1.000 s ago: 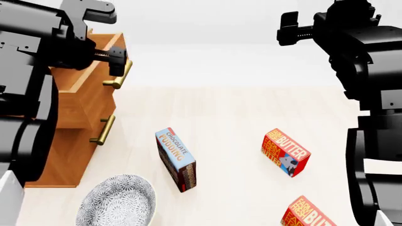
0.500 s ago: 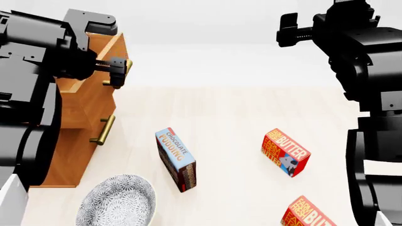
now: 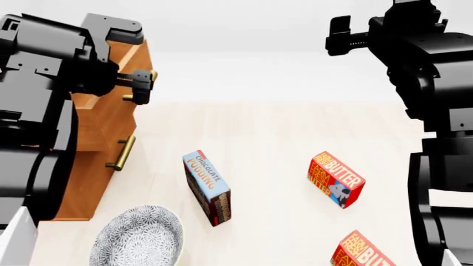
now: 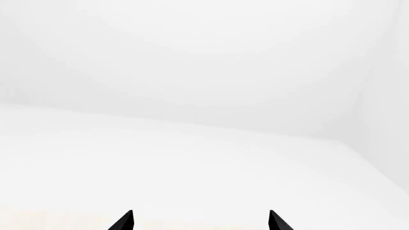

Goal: Put the butter at the front in the top drawer of the cabinet and close it.

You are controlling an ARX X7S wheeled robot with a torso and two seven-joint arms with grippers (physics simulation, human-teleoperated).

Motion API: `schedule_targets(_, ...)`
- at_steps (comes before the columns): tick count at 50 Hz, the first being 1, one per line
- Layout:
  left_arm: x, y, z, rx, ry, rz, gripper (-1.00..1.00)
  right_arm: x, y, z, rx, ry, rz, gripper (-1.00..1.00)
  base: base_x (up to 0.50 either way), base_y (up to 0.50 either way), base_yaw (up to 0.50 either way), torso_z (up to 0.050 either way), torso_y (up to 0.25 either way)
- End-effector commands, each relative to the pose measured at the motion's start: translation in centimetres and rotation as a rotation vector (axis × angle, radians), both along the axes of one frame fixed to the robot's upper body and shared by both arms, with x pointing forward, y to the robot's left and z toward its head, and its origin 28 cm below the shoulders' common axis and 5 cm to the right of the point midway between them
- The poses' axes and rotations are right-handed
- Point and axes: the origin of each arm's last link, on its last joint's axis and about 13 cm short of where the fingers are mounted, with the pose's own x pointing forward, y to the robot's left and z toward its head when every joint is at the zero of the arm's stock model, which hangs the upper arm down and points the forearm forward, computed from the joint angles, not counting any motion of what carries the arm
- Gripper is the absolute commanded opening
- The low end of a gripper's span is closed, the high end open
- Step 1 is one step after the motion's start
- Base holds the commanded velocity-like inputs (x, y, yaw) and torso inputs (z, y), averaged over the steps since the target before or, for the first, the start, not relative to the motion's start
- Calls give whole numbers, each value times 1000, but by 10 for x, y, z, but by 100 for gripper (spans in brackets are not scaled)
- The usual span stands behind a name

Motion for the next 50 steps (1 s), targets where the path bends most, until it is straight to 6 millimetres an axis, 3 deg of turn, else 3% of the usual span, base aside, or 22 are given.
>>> schedule_targets(1,2,-14,-10,-97,45,-73,100,-1,0,0,1,2,0,100,0,0,0,0,0)
schedule_targets(22,4,-56,-5,-165,57,-245,100,-2,-1,5,-4,-1,1,100,0,0,0,0,0)
schedule_targets(50,-7,-110,1,-212,59,-410,100,-8,-6,7,-5,-3,-11,100,0,0,0,0,0)
